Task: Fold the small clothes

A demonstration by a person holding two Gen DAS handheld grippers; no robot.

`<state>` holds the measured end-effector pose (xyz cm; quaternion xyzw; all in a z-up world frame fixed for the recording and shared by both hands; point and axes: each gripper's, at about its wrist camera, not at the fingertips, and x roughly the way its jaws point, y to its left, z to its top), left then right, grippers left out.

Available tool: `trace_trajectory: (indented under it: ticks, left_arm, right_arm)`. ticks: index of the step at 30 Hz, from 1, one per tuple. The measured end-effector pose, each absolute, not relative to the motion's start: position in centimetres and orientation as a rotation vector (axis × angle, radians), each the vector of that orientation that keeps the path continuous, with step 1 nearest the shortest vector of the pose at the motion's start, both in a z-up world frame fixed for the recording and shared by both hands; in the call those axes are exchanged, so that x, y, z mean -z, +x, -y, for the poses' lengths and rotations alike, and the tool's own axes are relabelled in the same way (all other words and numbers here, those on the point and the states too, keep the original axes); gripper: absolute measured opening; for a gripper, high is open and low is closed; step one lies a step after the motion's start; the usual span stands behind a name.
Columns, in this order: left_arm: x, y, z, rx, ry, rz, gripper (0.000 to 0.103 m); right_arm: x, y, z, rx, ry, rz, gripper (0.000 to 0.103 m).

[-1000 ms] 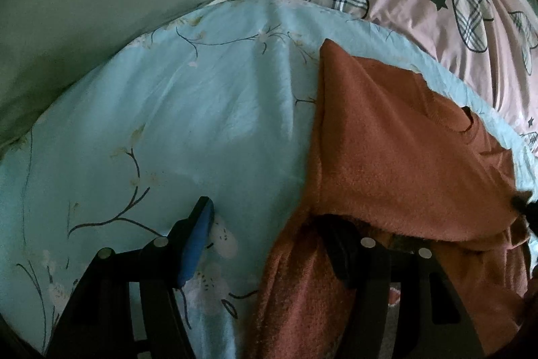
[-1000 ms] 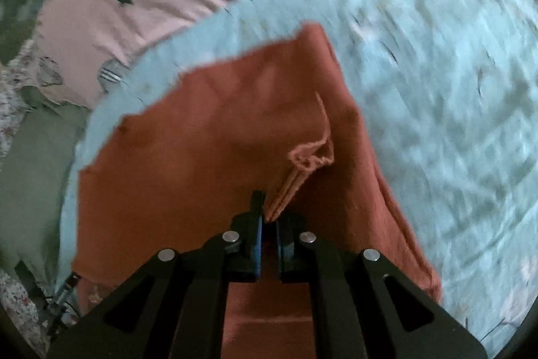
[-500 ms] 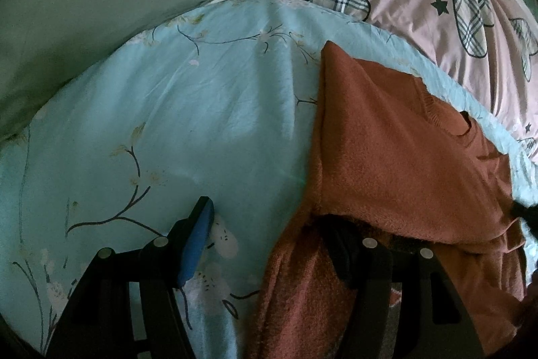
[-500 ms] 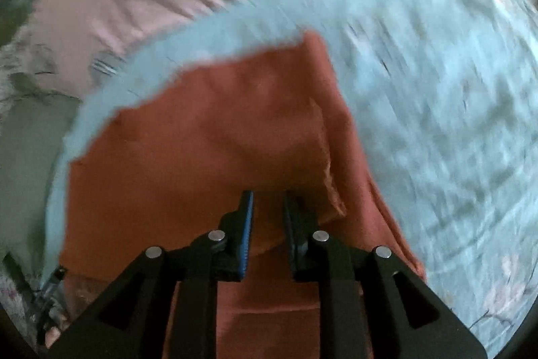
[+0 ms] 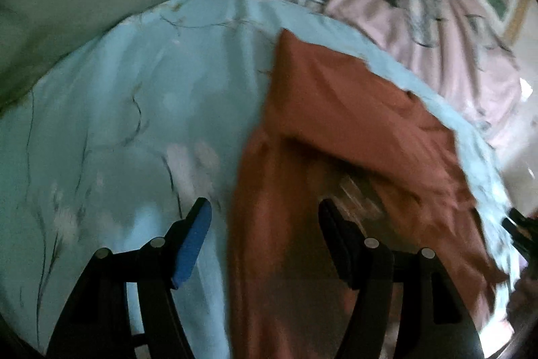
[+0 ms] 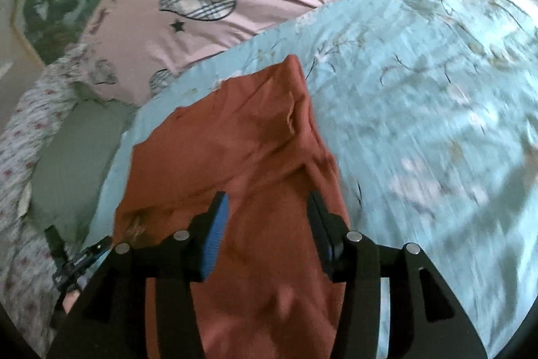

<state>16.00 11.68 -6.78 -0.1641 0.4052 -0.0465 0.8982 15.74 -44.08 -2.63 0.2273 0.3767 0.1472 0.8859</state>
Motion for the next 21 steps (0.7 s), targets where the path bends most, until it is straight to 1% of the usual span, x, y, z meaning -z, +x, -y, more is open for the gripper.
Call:
trace_trajectory:
  ticks: [2,4,6,10,14,18,21]
  left_arm:
    - [6.2,13.1,-11.2,0.151,-0.308,-0.837,0.068]
    - [6.0,10.3,-10.8,0.197,-0.281,-0.847,0.07]
    - [6.2,8.0,-10.5,0.229,-0.27,-0.868,0.071]
    - [7.6,3.8,-9.9,0.284,-0.262,-0.94,0.072]
    - [9.3,0.2,-9.3,0.312,-0.267,-0.99,0.072]
    - [11.2,-0.9,-9.1,0.342,-0.326,-1.045,0.072]
    - [11.8,-1.1,-9.0,0.364,-0.359,-1.032,0.072]
  right_arm:
    - [2.9,13.7,44.8,-0.365,0.47,-0.779,0.056]
    - [3.3,11.5,45.7,-0.408,0.448,-0.776,0.065]
    - [3.7,9.9,46.5,-0.417,0.418,-0.782,0.069]
    - [5.2,7.4,47.7,-0.45,0.402,-0.839,0.07]
    - [6.9,7.0,47.4,-0.467,0.342,-0.904,0.07]
    - [8.0,7.5,46.6,-0.496,0.313,-0.932,0.07]
    - [8.2,8.3,46.3,-0.531,0.316,-0.932,0.07]
